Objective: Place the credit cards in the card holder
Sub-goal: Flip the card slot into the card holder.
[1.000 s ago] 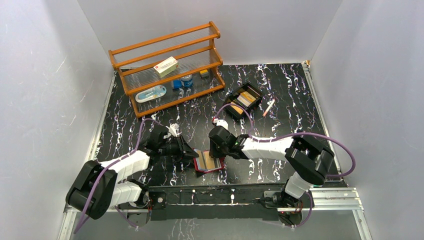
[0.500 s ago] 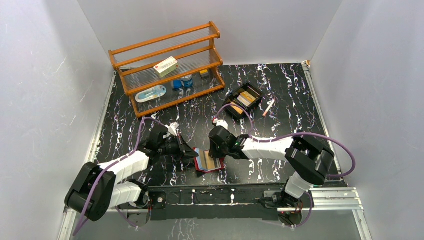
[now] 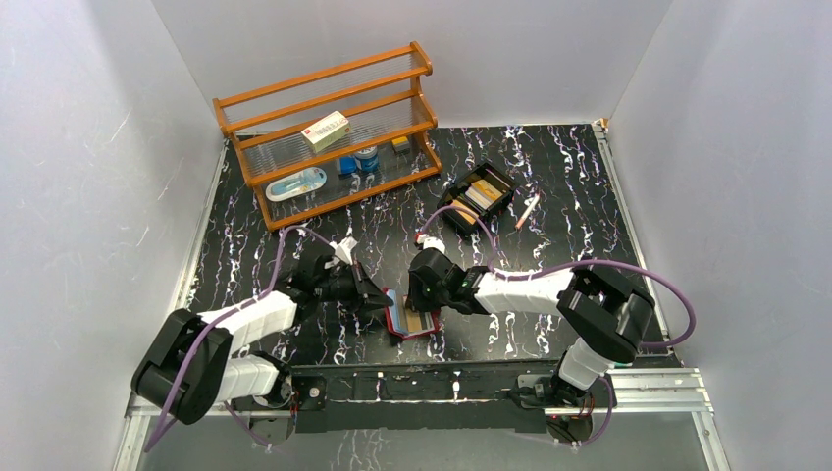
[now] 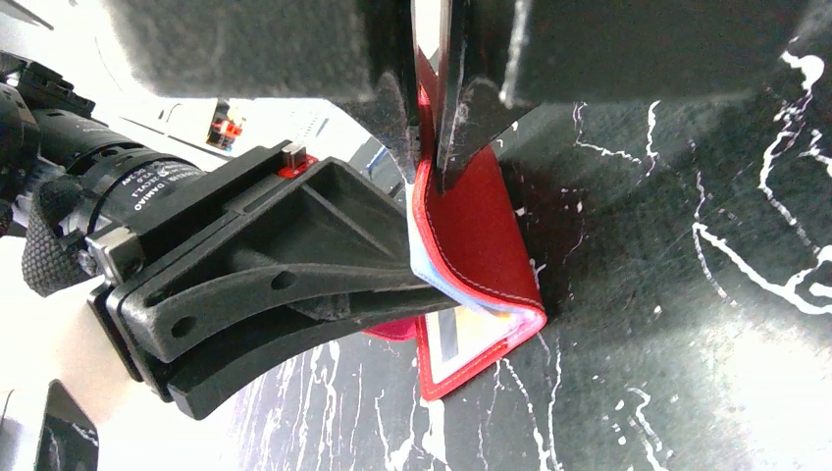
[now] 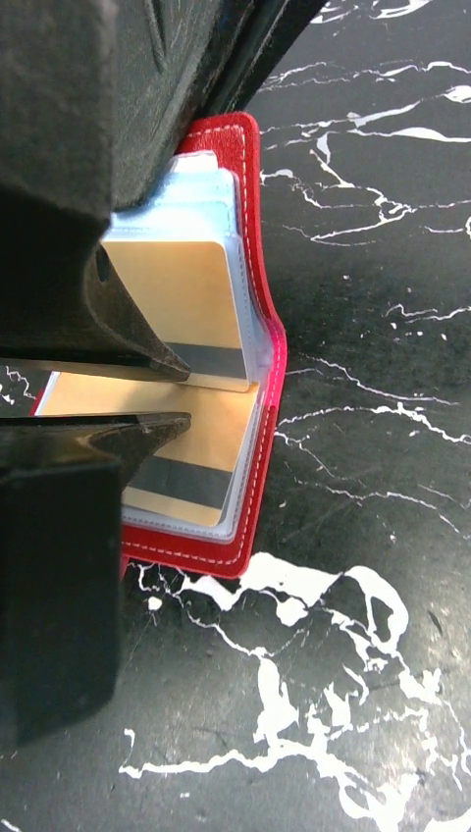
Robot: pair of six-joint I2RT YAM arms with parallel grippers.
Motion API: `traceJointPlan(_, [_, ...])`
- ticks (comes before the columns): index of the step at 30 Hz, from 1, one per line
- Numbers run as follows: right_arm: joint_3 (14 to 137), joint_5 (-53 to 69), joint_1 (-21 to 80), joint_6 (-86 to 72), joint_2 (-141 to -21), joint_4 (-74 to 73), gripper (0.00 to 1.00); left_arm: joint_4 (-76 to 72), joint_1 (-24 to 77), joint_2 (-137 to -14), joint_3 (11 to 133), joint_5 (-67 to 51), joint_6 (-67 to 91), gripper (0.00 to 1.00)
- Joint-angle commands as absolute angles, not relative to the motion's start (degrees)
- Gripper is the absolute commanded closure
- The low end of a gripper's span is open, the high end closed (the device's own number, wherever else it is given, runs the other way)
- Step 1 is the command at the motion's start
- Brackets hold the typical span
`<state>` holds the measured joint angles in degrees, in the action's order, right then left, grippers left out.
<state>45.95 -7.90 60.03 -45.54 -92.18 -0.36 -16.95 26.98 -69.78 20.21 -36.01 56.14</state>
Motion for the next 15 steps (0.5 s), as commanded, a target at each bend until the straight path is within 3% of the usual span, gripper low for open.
traceJointPlan(1, [44.48,-5.87,60.54,-45.62,-94.77,-5.66,0.73,-11.92,28.2,-72.18,26.55,-34.17,50.63,1.0])
traceJointPlan(9, [45.18,-10.0,60.47,-45.12,-89.72,-9.54,0.66,11.27,30.67,-77.78,40.29,-25.58,41.88,1.0])
traceJointPlan(15, [47.89,-15.9,56.51,-41.86,-85.34,-15.88,0.59,19.84,34.21,-83.99,47.29,-22.05,41.71,1.0])
